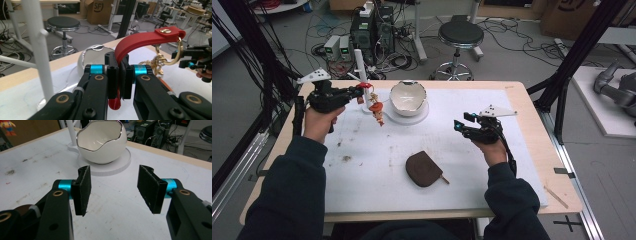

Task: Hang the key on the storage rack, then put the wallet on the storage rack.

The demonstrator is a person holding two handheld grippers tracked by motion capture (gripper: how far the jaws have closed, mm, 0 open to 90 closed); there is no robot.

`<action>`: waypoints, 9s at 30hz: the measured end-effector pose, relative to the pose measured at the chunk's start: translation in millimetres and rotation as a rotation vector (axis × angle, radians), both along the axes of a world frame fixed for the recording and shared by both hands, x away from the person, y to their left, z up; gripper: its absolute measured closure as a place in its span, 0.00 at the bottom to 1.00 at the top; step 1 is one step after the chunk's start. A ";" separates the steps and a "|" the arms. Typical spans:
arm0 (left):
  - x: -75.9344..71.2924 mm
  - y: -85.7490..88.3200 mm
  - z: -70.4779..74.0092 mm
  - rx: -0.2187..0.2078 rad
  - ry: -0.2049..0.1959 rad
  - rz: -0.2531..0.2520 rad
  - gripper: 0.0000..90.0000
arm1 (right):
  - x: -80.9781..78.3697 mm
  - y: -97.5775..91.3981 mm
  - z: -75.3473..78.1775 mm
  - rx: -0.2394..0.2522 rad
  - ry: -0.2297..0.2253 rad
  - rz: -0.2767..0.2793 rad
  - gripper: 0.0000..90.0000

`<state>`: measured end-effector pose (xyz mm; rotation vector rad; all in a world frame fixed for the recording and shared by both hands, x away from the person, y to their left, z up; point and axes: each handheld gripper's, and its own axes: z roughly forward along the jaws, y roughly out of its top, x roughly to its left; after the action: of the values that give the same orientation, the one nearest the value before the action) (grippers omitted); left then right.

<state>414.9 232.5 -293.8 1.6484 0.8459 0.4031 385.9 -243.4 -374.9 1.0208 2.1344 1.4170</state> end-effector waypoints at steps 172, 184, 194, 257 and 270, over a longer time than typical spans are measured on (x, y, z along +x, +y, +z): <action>-39.1 -33.9 -132.0 -0.059 0.133 -0.169 0.27 | -19.7 78.8 -62.0 -0.179 0.443 0.469 0.39; -40.4 -71.8 -142.6 -0.033 0.232 -0.316 0.28 | -35.3 93.7 -49.3 -0.324 0.128 0.500 0.49; -38.3 -103.5 -156.2 0.038 0.306 -0.424 0.49 | -37.3 95.8 -46.6 -0.343 0.014 0.512 0.50; -45.7 57.9 -120.4 -0.012 -0.005 0.160 0.28 | 44.2 60.1 45.2 -0.015 -0.014 0.132 0.75; -46.5 60.8 -122.5 -0.031 -0.002 0.160 0.28 | 95.2 104.7 69.2 -0.073 -0.071 0.222 0.75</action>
<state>368.5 293.3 -416.3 1.5564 0.9814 0.5004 481.1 -138.8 -305.7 0.7137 2.2852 1.4370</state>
